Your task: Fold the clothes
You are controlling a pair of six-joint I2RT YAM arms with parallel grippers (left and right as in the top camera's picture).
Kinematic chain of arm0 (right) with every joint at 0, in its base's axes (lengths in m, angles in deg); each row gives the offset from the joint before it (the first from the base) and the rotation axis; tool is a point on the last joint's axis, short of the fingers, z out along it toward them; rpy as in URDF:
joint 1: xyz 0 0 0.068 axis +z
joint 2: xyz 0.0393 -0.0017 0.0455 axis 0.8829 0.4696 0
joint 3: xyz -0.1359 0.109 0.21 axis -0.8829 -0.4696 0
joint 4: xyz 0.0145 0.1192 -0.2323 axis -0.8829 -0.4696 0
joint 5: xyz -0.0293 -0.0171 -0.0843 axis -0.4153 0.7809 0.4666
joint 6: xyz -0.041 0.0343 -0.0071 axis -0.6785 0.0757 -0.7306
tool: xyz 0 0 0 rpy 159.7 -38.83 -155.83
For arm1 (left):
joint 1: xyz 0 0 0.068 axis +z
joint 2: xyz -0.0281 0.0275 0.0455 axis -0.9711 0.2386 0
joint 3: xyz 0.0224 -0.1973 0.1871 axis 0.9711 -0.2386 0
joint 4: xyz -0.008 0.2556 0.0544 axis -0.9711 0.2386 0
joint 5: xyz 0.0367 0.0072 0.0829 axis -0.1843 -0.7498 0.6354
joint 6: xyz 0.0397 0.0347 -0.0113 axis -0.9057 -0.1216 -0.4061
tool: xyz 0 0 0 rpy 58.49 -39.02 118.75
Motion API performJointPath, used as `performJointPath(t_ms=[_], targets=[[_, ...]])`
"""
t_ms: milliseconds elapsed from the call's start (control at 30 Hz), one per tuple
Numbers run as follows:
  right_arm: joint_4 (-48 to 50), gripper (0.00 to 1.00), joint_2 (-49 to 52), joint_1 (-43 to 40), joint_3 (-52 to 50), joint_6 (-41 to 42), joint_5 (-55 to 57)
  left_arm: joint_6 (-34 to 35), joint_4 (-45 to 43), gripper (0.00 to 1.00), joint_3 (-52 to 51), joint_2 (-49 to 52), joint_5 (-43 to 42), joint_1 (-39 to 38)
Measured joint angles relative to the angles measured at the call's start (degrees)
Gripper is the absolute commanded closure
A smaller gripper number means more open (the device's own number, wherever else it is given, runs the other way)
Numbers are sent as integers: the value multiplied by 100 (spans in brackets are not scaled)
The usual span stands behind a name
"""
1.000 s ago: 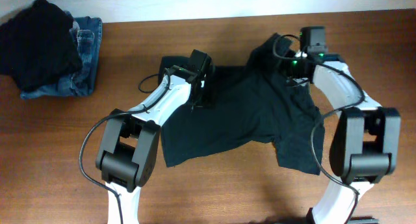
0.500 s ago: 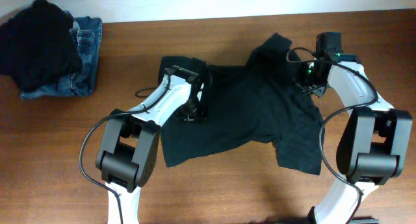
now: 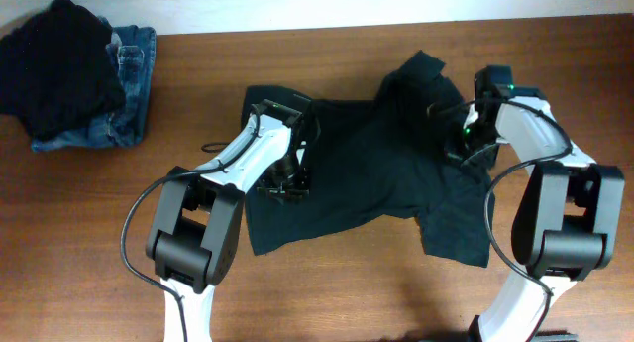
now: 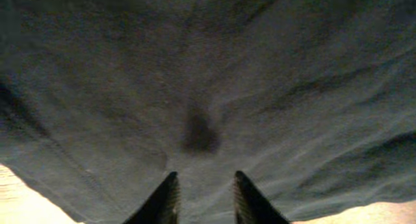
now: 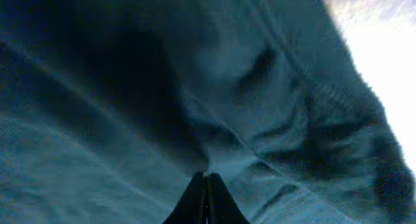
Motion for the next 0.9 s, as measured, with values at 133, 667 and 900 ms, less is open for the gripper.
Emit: performJointPath(t_ms=[133, 667, 900], targets=[[243, 96, 17, 0, -468, -39, 0, -13, 0, 95, 0, 74, 66, 2], [101, 96, -94, -2, -772, 264, -68, -9, 262, 99, -111, 225, 72, 2], [-621, 96, -92, -2, -883, 492, 70, -9, 608, 98, -448, 168, 55, 2]])
